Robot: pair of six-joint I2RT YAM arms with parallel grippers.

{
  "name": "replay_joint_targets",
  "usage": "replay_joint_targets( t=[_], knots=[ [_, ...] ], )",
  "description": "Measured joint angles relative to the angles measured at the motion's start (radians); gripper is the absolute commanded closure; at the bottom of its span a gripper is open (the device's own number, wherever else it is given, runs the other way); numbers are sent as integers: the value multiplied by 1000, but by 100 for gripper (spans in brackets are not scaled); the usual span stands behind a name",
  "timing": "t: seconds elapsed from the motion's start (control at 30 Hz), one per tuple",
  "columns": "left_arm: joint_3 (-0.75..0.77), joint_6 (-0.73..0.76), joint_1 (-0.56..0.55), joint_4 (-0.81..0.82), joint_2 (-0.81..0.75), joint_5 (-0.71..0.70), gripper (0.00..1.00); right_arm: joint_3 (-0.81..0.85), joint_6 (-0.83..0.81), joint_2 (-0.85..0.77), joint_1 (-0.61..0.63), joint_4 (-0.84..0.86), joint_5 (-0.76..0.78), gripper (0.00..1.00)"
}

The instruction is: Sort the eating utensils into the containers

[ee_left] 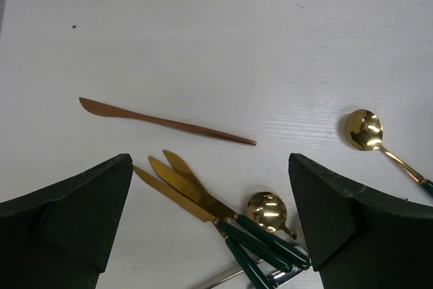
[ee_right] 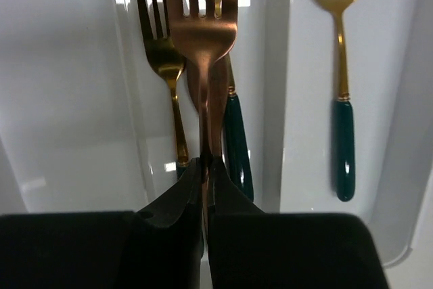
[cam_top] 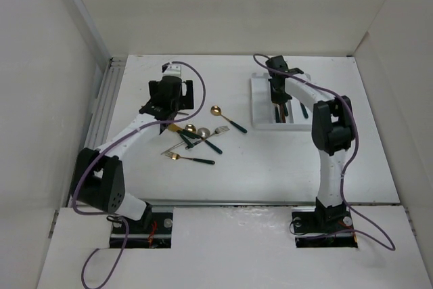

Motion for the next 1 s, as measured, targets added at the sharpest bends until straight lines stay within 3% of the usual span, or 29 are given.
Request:
replay_joint_targets(
  t=[0.13,0.23,0.3,0.47,0.53,0.6,0.63,0.7,0.77,0.83,0.87,0.93,1.0],
  knots=[
    [45,-42,22,-36,93,13,0,18,-15,48,1,-11,-6,92],
    [63,-47,38,-69,145,37,0,54,-21,64,1,-29,-5,79],
    [65,-20,47,-72,159,71,0,74,-22,64,1,-34,-5,69],
    [69,116,52,-46,161,160,0,100,-25,56,1,-39,0,58],
    [71,167,51,-37,159,181,0,97,-23,45,3,-45,0,49],
    [73,205,50,-31,158,190,0,78,-23,16,10,-46,2,49],
    [73,214,50,-31,157,190,0,64,-29,-5,18,-47,3,0],
    [72,221,50,-30,150,188,0,37,-49,-50,51,-47,5,0],
    [68,221,53,-30,135,188,0,20,-77,-91,113,-44,5,6],
    [51,220,66,-32,107,196,0,12,-109,-112,202,-30,-26,21],
    [43,220,77,-38,93,199,0,12,-124,-114,246,-24,-54,38],
    [18,220,117,-43,56,210,0,11,-143,-106,321,-10,-108,48],
    [-12,224,161,-51,19,211,0,11,-147,-85,371,-4,-160,51]
  ],
)
